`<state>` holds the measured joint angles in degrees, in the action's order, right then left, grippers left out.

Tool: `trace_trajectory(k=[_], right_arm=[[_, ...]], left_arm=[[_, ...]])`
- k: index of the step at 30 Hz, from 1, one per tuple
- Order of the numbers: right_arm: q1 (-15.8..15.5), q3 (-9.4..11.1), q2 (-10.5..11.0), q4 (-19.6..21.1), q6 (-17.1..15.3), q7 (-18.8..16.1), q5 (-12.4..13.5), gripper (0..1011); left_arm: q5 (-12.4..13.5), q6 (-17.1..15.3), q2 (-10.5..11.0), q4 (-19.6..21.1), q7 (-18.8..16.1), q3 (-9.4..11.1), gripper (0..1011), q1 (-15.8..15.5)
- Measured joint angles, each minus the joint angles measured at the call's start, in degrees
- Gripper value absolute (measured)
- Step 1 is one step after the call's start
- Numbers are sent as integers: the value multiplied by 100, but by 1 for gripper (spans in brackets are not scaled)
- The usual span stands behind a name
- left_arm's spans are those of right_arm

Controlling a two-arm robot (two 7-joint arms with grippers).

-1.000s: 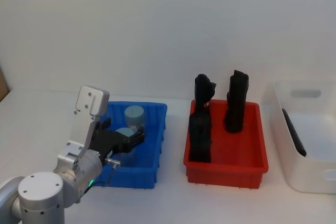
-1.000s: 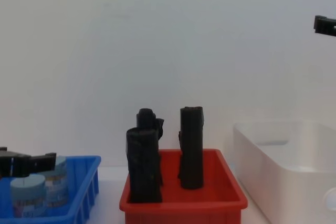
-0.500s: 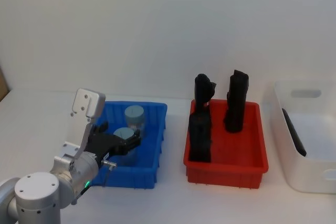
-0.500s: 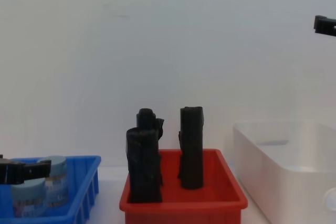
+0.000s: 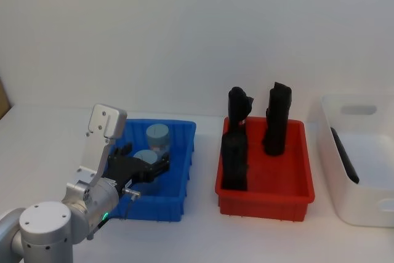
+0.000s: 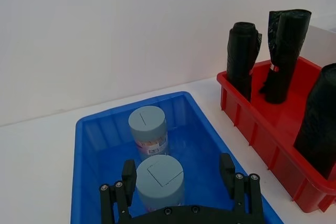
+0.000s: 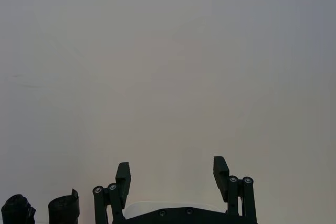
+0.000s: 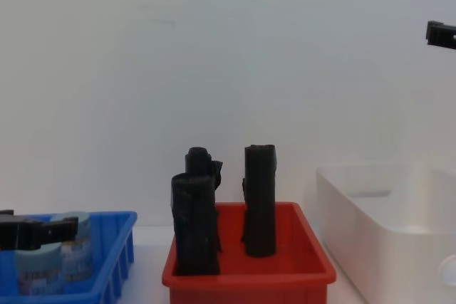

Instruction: Pick the cotton swabs from the blue box and place them into the white box.

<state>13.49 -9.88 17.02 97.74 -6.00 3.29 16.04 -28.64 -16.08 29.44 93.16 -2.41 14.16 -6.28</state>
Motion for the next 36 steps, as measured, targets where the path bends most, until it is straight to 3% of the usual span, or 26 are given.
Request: trace_trajectory(k=[22,36], right_arm=[[0,0,0,0,0,0,0,1002],[0,0,0,0,0,0,0,1002]], left_arm=[[-36,-257,31,-324,61,-124,1002,-79],[125,-358,-68,-791,364,-144,1002,-385]])
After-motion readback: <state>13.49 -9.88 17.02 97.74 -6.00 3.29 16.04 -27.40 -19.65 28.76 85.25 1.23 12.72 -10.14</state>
